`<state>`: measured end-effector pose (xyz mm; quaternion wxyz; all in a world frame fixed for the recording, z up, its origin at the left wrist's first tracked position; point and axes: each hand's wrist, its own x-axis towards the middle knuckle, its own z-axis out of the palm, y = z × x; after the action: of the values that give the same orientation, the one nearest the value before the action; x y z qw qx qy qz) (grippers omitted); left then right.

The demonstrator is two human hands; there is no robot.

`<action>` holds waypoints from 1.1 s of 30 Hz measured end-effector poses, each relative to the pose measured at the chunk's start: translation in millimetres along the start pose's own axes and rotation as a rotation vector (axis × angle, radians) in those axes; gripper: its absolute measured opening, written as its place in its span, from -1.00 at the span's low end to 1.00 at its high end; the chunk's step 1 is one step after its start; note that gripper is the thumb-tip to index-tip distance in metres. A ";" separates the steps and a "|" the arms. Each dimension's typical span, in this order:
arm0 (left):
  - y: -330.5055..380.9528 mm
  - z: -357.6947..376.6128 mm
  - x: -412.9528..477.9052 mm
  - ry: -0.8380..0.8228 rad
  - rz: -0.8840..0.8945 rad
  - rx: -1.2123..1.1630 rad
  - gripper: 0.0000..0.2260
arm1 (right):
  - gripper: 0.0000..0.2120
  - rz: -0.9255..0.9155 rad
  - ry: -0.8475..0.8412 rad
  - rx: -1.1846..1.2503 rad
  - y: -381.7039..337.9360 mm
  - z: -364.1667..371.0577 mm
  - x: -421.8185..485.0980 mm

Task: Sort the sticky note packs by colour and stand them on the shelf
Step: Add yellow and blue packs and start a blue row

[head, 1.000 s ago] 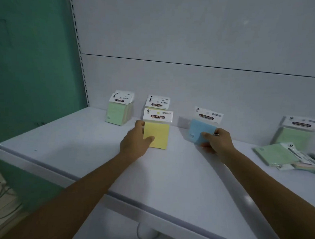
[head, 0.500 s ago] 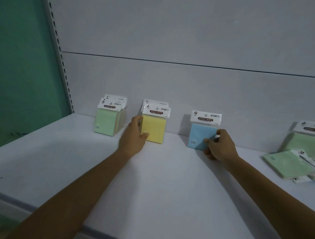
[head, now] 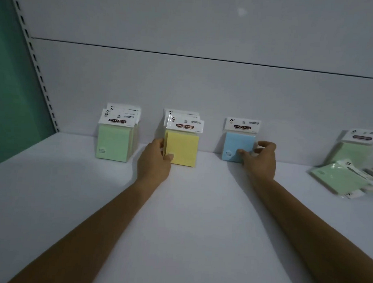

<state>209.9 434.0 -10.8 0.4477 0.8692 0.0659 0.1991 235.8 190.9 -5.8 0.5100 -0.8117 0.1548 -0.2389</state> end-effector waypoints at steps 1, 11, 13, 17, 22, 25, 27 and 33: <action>0.1 0.7 0.8 -0.010 0.011 0.014 -0.59 | -0.48 0.000 0.010 -0.001 0.8 -0.5 0.1; 10.7 -1.8 3.7 -0.125 0.029 0.137 -0.27 | -0.75 -0.314 0.020 -0.060 -24.2 3.7 -43.7; 11.6 -0.9 4.0 -0.147 0.018 0.225 -0.19 | -0.67 -0.349 -0.179 -0.099 -33.3 18.6 -58.1; 8.1 -0.7 2.8 -0.190 0.058 0.254 -0.18 | -0.28 -0.336 -0.451 -0.333 -35.5 47.7 -74.3; 6.2 -1.0 0.3 -0.273 0.122 0.304 -0.28 | -0.41 -0.550 -0.455 -0.494 -32.5 53.0 -76.1; 6.1 -0.2 0.7 -0.289 0.146 0.305 -0.29 | -0.46 -0.582 -0.443 -0.478 -31.9 52.1 -75.8; 6.8 -0.4 0.5 -0.283 0.148 0.288 -0.29 | -0.48 -0.597 -0.445 -0.451 -30.8 52.5 -74.8; 5.8 1.0 0.5 -0.278 0.133 0.203 -0.31 | -0.60 -0.636 -0.461 -0.392 -29.7 51.1 -72.1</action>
<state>210.4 430.0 -6.4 0.3481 0.9316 -0.0345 0.0988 203.5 277.9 -14.3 0.2684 -0.9326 -0.1781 -0.1627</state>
